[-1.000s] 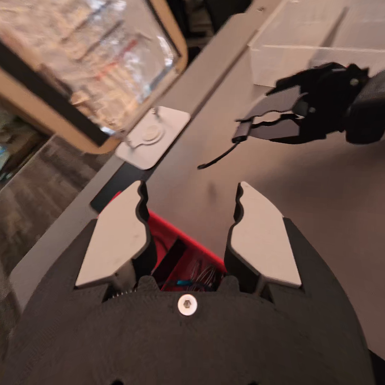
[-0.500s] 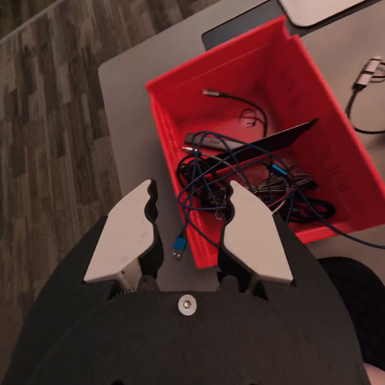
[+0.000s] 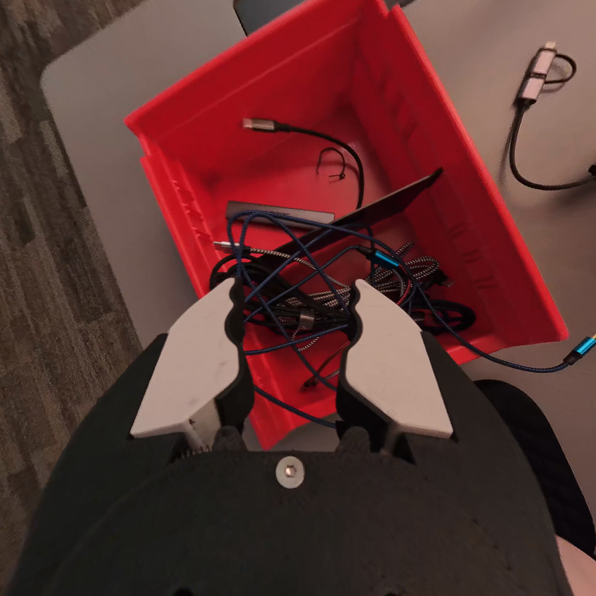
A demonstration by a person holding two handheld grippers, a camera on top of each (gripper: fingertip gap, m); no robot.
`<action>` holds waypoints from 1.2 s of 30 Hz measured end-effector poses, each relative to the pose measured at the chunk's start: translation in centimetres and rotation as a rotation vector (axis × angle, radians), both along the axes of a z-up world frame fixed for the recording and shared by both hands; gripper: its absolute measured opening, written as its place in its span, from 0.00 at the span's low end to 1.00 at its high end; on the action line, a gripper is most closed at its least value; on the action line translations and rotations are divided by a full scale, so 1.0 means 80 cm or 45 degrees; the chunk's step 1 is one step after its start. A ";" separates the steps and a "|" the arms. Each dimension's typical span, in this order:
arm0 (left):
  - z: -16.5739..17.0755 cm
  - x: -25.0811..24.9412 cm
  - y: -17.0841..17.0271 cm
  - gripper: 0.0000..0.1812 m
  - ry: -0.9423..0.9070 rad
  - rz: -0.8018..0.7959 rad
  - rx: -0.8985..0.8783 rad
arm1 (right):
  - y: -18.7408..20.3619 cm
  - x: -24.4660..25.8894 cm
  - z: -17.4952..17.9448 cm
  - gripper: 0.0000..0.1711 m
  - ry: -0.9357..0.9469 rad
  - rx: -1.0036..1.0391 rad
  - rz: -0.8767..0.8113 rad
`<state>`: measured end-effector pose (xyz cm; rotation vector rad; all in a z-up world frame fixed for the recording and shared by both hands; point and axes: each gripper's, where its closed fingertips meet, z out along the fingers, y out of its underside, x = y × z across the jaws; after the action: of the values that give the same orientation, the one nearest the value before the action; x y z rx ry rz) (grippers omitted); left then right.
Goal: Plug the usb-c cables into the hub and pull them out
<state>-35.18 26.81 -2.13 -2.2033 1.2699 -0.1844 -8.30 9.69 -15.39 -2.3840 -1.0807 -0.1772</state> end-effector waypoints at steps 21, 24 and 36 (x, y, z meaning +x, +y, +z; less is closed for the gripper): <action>-0.081 0.029 -0.028 0.20 0.395 0.200 -0.390 | -0.007 -0.002 0.022 0.17 0.157 -0.006 -0.009; -0.061 0.027 -0.018 0.21 0.387 0.222 -0.255 | -0.008 0.000 0.022 0.17 0.137 -0.001 -0.006; -0.089 0.002 0.016 0.23 0.627 0.317 -0.161 | -0.016 0.000 0.009 0.17 0.073 -0.041 0.034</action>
<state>-35.06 28.10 -9.26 -2.5908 1.2338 0.4095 -8.27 8.41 -14.66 -2.3871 -1.0957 -0.0820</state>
